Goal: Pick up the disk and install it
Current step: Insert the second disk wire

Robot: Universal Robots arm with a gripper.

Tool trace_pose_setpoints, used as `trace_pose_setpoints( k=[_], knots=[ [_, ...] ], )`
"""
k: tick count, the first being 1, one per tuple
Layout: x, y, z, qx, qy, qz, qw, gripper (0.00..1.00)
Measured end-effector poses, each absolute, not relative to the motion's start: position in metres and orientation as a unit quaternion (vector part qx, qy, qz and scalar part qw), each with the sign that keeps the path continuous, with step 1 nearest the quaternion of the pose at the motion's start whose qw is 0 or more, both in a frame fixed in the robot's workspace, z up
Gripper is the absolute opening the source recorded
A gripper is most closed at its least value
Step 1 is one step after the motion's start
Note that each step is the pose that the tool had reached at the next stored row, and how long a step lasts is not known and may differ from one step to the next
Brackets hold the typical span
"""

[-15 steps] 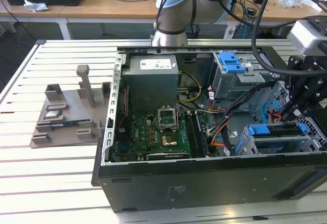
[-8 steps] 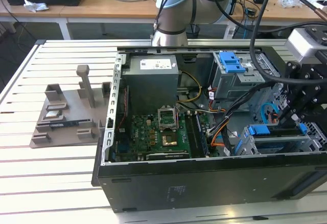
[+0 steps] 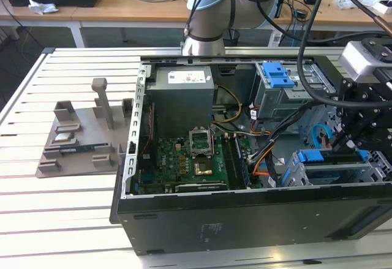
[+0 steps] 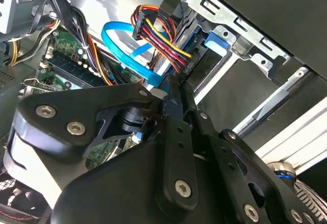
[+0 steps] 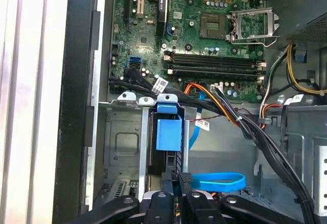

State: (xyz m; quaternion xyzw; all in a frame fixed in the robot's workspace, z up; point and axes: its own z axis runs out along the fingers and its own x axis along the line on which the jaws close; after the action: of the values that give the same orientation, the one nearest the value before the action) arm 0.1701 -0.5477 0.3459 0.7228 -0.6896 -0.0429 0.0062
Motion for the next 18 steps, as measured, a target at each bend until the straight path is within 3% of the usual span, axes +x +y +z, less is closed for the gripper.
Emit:
trace_pose_setpoints(
  k=[18],
  knots=[
    [0.1719,-0.5473,0.3425,0.723,-0.69,-0.045,0.005,0.16]
  ],
)
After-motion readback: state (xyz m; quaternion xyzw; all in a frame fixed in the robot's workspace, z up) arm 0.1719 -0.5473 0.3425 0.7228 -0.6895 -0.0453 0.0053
